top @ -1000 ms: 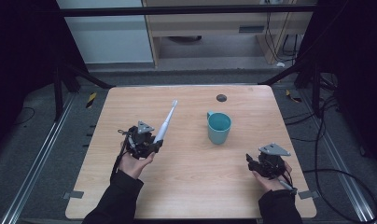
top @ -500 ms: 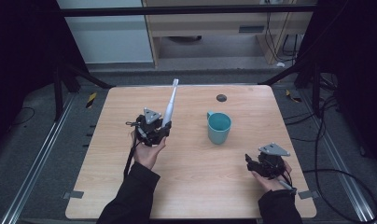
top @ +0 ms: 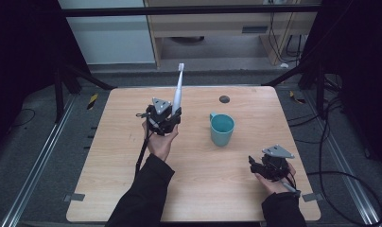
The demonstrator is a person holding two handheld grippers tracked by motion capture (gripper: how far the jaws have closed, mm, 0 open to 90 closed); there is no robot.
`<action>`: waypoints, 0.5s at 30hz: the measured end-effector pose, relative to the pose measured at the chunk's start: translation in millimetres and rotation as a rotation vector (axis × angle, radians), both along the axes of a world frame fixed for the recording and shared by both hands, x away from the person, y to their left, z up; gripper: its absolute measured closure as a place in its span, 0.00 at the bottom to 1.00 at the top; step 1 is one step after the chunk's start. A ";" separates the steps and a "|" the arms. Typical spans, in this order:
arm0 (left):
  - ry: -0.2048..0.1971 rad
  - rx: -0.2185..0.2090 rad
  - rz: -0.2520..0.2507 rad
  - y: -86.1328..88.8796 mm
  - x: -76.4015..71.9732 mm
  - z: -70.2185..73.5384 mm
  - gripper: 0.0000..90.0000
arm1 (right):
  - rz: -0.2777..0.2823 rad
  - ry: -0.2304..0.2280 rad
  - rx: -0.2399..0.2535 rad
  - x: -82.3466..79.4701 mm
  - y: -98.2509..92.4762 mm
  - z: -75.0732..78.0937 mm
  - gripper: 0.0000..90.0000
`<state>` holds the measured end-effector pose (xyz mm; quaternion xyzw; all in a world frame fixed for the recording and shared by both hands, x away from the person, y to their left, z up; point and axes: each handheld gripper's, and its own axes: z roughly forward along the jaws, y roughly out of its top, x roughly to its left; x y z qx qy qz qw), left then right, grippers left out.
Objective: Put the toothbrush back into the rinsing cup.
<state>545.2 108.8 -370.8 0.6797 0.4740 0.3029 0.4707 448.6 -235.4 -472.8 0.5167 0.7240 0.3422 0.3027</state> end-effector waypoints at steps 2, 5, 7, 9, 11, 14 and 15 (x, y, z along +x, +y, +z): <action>-0.012 -0.011 0.000 -6.2 2.7 0.5 0.73 | 0.000 -0.003 -0.001 0.1 -0.3 0.0 0.31; -0.020 -0.019 0.000 -15.4 6.9 1.1 0.73 | -0.002 -0.007 -0.002 0.2 -0.9 0.1 0.30; -0.026 -0.024 0.003 -20.2 8.6 1.5 0.73 | -0.004 -0.009 -0.001 0.1 -0.9 0.2 0.30; -0.032 -0.026 0.003 -22.9 9.3 1.7 0.73 | -0.005 -0.010 -0.002 0.2 -0.9 0.1 0.30; -0.038 -0.035 0.001 -28.8 10.6 2.0 0.73 | -0.005 -0.010 -0.002 0.3 -0.9 0.0 0.30; -0.050 -0.040 0.000 -38.1 11.2 2.1 0.73 | -0.002 -0.008 -0.006 0.6 -0.8 -0.4 0.30; -0.055 -0.048 -0.003 -44.3 11.7 1.6 0.73 | -0.002 -0.014 -0.006 0.4 -0.2 -0.3 0.29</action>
